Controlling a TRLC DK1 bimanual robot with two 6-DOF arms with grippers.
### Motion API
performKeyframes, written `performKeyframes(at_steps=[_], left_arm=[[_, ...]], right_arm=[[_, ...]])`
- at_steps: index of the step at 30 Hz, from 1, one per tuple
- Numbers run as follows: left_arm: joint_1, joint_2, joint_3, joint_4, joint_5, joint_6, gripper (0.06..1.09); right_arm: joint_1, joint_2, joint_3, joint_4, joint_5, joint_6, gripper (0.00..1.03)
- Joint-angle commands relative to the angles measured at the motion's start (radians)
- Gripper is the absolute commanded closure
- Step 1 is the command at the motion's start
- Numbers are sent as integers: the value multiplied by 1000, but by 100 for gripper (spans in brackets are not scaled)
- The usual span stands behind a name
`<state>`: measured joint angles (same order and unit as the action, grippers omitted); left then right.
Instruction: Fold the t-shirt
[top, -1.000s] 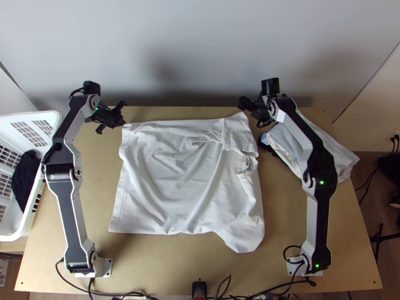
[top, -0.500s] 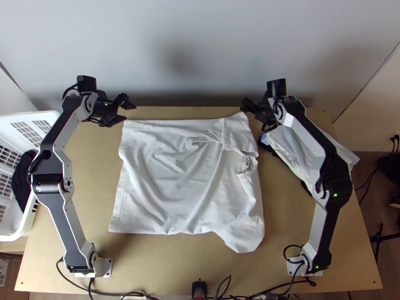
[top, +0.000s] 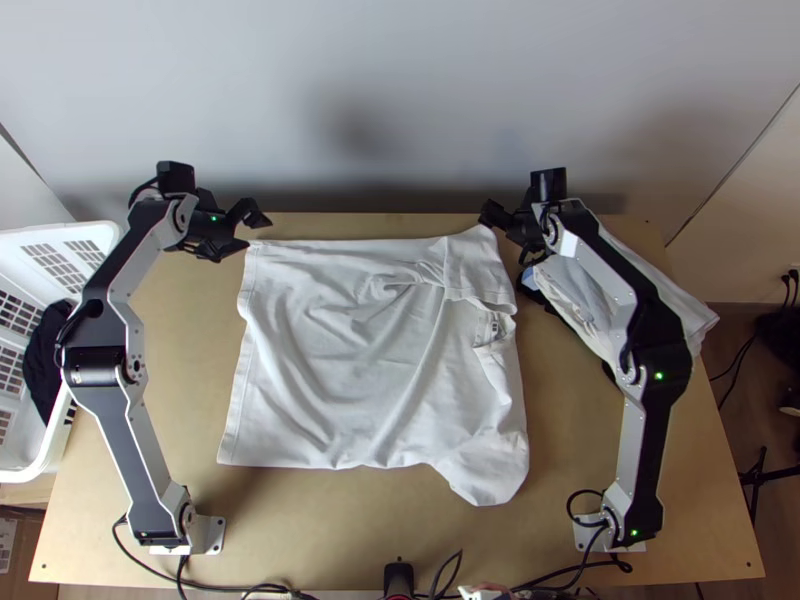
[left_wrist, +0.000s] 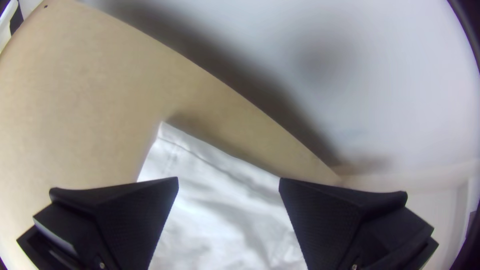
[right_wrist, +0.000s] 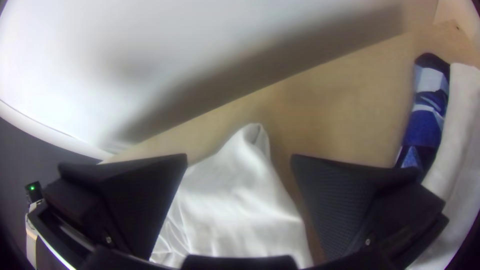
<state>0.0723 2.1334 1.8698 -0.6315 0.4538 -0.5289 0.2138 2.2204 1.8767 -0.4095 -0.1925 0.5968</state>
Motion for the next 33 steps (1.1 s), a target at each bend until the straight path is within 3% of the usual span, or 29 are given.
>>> performKeyframes(at_steps=[1, 3, 6, 8, 10, 11, 13, 18, 19, 22, 33], left_arm=[[17, 25, -18, 33, -30, 29, 11], [17, 23, -24, 47, -30, 35, 11], [14, 22, -31, 55, -35, 44, 11], [11, 17, -44, 65, -35, 47, 12], [6, 11, -64, 65, -33, 73, 24], [4, 10, -74, 67, -33, 76, 30], [-3, 8, -90, 67, -33, 87, 38], [-17, -6, -138, 89, -33, 122, 38], [-17, -6, -138, 93, -33, 124, 36], [-19, -9, -138, 102, -38, 165, 11], [23, 23, -139, 194, -168, 260, 11]], right_arm=[[-5, 104, 101, 24, -27, -3, 12], [-5, 125, 121, 23, -38, 11, 12], [-8, 137, 125, 23, -56, 49, 25], [-10, 139, 121, 21, -90, 87, 41], [-13, 137, 114, 21, -157, 124, 69], [-14, 136, 111, 21, -191, 150, 74], [-16, 134, 104, 20, -257, 193, 74], [-7, 110, 48, 17, -301, 205, 74], [-7, 105, 41, 17, -301, 204, 74], [-7, 102, 30, 17, -301, 201, 74], [-2, 79, -2, 17, -301, 207, 77]])
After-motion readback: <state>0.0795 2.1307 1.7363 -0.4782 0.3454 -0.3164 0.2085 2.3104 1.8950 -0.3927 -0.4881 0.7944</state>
